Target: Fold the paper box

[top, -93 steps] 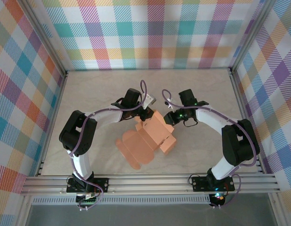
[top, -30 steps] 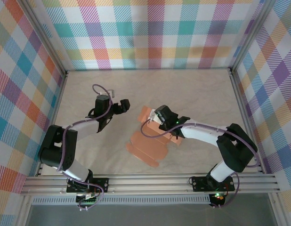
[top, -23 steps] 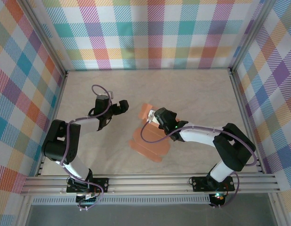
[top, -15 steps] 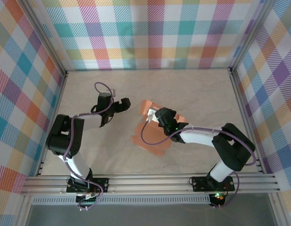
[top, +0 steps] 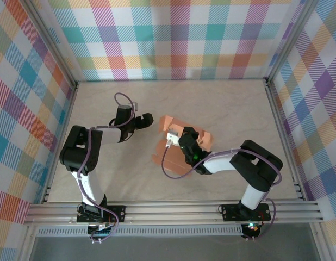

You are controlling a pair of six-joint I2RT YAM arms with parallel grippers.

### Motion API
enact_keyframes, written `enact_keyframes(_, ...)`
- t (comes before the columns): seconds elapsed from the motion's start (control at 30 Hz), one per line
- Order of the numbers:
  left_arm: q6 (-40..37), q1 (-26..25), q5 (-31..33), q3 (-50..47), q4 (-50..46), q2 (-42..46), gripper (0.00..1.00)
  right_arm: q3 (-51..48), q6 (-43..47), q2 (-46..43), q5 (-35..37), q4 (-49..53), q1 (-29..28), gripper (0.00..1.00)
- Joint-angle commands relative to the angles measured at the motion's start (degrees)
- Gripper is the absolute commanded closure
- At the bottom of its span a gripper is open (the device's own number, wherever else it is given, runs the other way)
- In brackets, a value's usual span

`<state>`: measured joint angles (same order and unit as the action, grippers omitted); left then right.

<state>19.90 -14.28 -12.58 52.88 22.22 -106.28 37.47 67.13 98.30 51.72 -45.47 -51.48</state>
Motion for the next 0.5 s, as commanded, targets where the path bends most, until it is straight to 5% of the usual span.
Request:
enact_keyframes(0.0, -1.2, -0.4, -1.2, 1.4, -0.9, -0.8, 0.12, -0.3, 2.9, 1.3, 5.9, -9.4, -1.2, 1.00)
enact_keyframes(0.1, -1.2, -0.4, -1.4, 1.7, -0.8, -1.4, 0.12, -0.4, 1.0, 1.7, 7.5, -11.0, -2.0, 1.00)
enact_keyframes(0.23, -1.3, -0.4, -1.6, 2.0, -1.4, -1.6, 0.12, 1.6, -6.7, 1.6, 7.6, 1.6, -2.1, 1.00)
enact_keyframes(0.47, -1.8, -0.3, -0.6, 1.8, -2.3, -0.7, 0.12, -3.1, -1.5, 4.5, 4.3, -9.3, -4.6, 1.00)
